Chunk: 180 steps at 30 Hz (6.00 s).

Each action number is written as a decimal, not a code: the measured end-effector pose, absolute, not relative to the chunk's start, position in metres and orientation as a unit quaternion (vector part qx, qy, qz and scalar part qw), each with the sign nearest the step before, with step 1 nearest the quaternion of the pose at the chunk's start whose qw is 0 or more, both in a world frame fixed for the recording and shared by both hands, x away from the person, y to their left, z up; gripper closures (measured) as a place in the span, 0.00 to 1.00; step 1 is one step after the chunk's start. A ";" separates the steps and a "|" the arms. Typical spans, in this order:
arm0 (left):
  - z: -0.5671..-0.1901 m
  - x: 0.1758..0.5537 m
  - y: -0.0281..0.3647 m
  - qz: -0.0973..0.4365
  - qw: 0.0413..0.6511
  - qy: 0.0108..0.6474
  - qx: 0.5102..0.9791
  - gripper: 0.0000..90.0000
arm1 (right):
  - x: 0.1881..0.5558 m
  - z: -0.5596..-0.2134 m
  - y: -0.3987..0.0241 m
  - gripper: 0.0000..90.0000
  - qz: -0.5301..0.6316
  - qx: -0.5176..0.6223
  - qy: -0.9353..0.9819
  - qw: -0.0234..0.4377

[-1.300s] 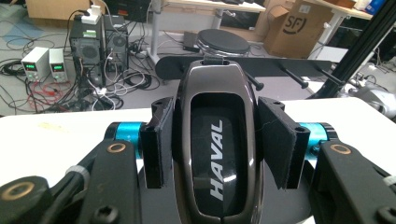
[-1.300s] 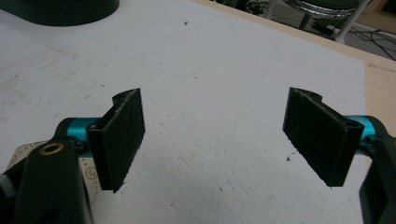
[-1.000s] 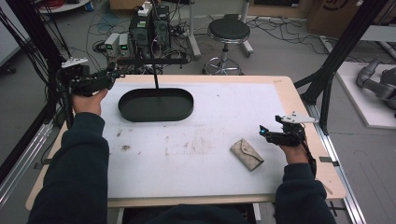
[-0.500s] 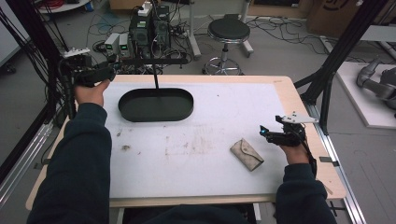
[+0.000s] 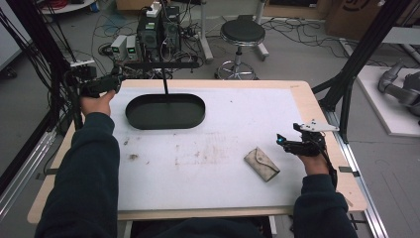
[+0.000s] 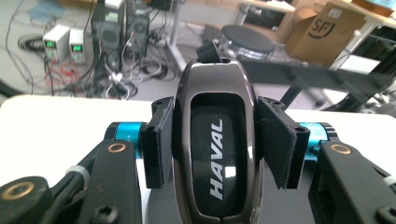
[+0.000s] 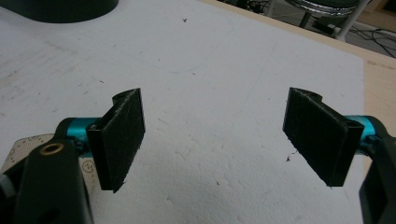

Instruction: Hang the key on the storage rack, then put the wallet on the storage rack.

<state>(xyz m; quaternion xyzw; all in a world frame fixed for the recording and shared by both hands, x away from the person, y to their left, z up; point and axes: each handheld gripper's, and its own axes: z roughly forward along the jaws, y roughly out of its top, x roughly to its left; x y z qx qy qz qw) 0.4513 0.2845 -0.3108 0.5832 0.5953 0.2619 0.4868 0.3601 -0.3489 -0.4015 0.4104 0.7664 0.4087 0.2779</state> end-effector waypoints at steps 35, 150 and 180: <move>-0.350 0.441 0.258 0.274 0.488 0.523 0.643 0.24 | 0.359 -0.401 -0.347 0.24 0.409 0.410 0.767 0.276; -0.398 0.364 0.267 0.273 0.549 0.447 0.651 0.21 | 0.360 -0.423 -0.285 0.44 0.343 0.371 0.849 0.158; -0.396 0.362 0.268 0.278 0.557 0.444 0.645 0.21 | 0.455 -0.381 -0.115 0.44 0.423 0.254 0.854 0.166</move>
